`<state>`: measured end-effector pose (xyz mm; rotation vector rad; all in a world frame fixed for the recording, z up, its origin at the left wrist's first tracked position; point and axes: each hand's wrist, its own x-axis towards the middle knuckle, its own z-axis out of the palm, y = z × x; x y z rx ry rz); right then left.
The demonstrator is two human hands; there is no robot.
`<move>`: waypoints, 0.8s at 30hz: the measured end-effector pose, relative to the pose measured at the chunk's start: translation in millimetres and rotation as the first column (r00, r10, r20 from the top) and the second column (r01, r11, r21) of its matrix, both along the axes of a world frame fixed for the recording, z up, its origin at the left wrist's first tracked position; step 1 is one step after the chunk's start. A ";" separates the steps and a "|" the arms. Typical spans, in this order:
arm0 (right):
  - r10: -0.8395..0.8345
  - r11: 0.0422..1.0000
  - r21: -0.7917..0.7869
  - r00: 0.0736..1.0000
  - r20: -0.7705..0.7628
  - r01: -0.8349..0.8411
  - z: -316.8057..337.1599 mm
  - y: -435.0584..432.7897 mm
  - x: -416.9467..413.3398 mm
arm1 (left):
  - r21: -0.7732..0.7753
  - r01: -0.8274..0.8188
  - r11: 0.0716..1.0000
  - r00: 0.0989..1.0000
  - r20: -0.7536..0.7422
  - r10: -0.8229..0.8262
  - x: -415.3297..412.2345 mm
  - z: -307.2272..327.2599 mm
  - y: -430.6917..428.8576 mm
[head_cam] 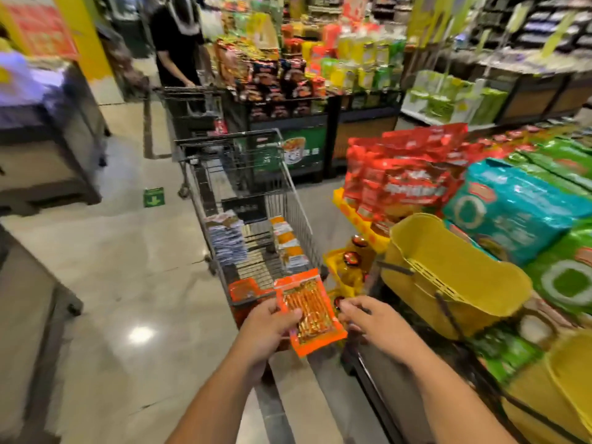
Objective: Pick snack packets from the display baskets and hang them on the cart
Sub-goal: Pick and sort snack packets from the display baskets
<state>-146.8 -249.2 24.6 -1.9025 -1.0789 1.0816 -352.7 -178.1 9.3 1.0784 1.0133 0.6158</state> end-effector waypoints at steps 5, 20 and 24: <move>-0.029 0.998 -0.060 0.912 -0.409 0.004 -8.2 60.9 -56.4 | -0.027 -0.041 0.999 0.998 -0.057 0.040 -44.1 -3.9 43.7; -0.057 0.960 -0.280 0.966 -0.252 -0.016 -101.4 246.4 -39.4 | 0.206 -0.034 0.978 0.581 -0.792 0.187 -96.5 -81.8 209.0; -0.049 0.941 -0.339 0.981 -0.189 -0.018 -139.1 313.8 -10.2 | 0.136 -0.035 0.990 0.544 -0.829 0.133 -71.1 -106.1 264.7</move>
